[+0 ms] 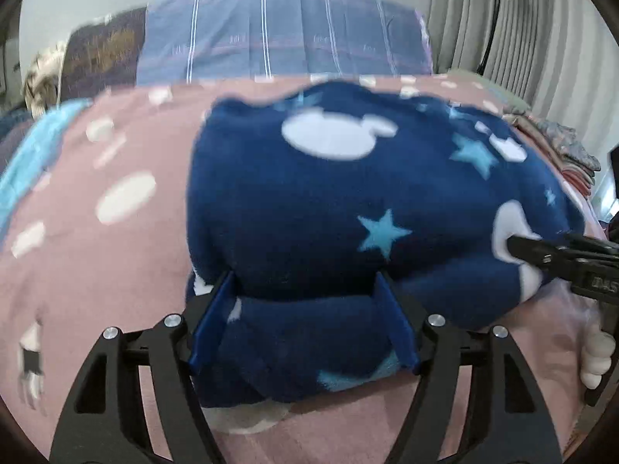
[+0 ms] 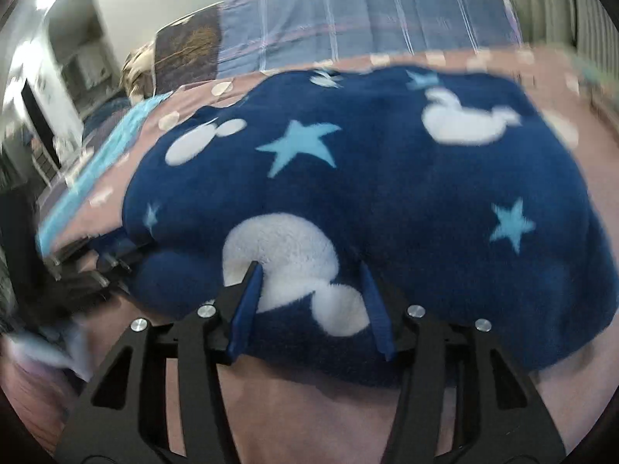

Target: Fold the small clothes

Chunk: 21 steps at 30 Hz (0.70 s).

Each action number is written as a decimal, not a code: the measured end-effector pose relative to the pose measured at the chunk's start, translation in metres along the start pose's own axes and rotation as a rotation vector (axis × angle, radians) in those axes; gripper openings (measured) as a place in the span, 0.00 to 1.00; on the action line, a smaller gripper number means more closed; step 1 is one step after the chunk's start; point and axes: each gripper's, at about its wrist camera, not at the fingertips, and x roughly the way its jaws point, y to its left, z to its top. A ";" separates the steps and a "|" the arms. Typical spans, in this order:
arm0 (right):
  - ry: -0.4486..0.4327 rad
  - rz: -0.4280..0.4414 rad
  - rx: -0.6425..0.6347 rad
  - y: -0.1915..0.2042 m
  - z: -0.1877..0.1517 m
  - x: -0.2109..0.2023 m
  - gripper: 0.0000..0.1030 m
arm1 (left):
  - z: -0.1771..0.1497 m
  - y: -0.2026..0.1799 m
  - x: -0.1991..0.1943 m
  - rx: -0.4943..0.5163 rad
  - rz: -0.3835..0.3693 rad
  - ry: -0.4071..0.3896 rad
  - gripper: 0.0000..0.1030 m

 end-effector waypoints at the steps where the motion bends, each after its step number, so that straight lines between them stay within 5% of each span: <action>1: 0.005 0.004 -0.008 -0.001 0.001 0.001 0.52 | -0.001 -0.001 0.000 0.007 0.014 0.001 0.71; 11: -0.033 -0.057 -0.092 0.009 -0.007 0.003 0.52 | -0.004 -0.004 -0.009 -0.007 0.006 0.000 0.71; 15: -0.045 -0.080 -0.100 0.013 -0.006 0.002 0.52 | 0.014 -0.007 -0.041 -0.062 -0.069 -0.133 0.72; 19: -0.050 -0.089 -0.079 0.015 -0.006 0.004 0.55 | 0.038 -0.015 -0.048 0.000 -0.001 -0.223 0.82; 21: -0.052 -0.093 -0.076 0.017 -0.006 0.005 0.57 | 0.042 -0.012 -0.025 -0.004 0.014 -0.160 0.82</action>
